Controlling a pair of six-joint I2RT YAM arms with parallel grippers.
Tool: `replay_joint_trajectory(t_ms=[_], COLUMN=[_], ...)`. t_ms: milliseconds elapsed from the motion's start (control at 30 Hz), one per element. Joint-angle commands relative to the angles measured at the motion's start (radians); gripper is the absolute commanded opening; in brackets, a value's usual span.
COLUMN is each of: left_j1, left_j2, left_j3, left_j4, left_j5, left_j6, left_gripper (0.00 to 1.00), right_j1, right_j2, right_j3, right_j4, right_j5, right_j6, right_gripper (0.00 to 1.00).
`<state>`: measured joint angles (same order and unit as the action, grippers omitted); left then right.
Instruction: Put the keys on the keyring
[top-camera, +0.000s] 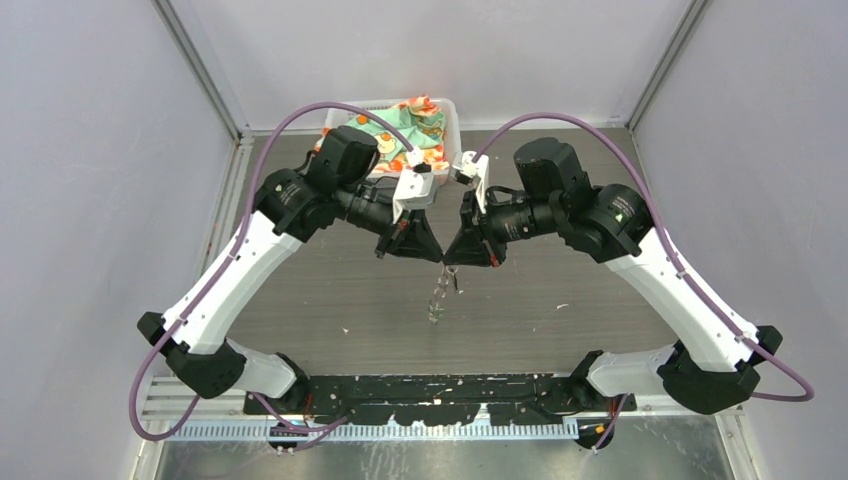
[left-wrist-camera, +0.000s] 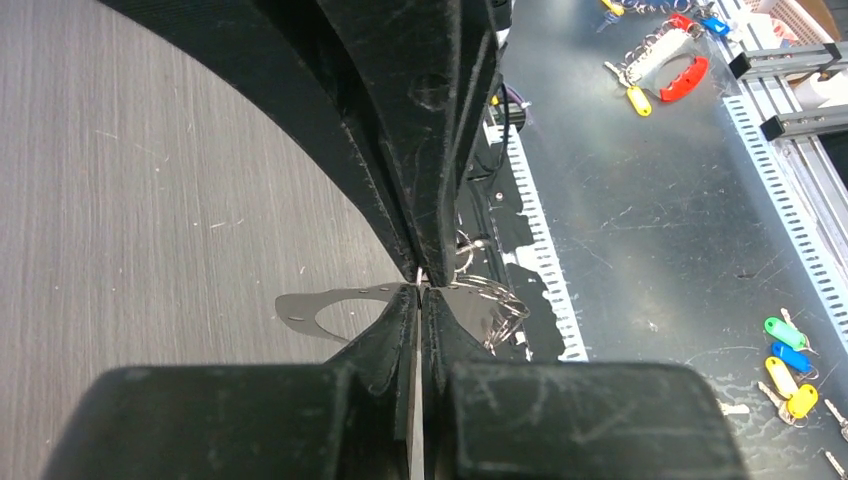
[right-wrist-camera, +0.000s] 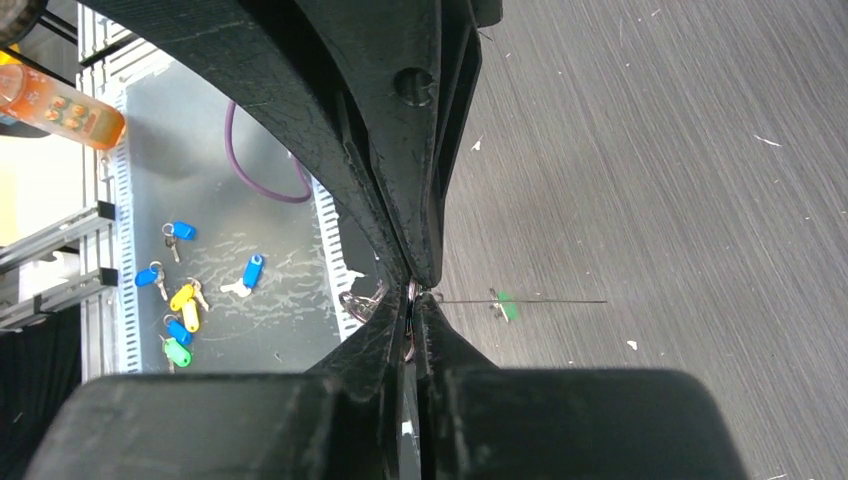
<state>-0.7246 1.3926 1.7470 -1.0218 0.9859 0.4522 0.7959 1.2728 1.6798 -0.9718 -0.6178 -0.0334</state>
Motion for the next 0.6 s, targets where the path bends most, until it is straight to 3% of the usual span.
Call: replay_joint_trajectory(t_ms=[0,67,167,300,567], left_j1=[-0.004,0.009,0.052,0.096,0.097], left_j2=[-0.009,-0.029,-0.085,-0.155,-0.201], left_j3=[-0.01,-0.04,-0.138,-0.261,-0.342], left_j4=[0.046,0.106,0.307,0.629,0.812], left_j5=[-0.015,-0.019,0.005,0.022,0.027], left_j6=[-0.002,-0.067,-0.238,-0.493,-0.624], left_gripper=[0.0,0.0,0.0,0.0,0.0], right_j1=[0.006,0.004,-0.007,-0.015,-0.016], right_j2=[-0.031,-0.083,-0.188,-0.29,-0.406], right_j3=[0.014,-0.037,-0.139,-0.247,-0.448], right_j4=[0.121,0.186,0.299,0.373,0.551], right_j5=[0.024,0.096,0.189,0.243,0.331], right_j6=[0.053,0.1,0.158,0.231,0.409], right_gripper=[0.17,0.36,0.48,0.5,0.5])
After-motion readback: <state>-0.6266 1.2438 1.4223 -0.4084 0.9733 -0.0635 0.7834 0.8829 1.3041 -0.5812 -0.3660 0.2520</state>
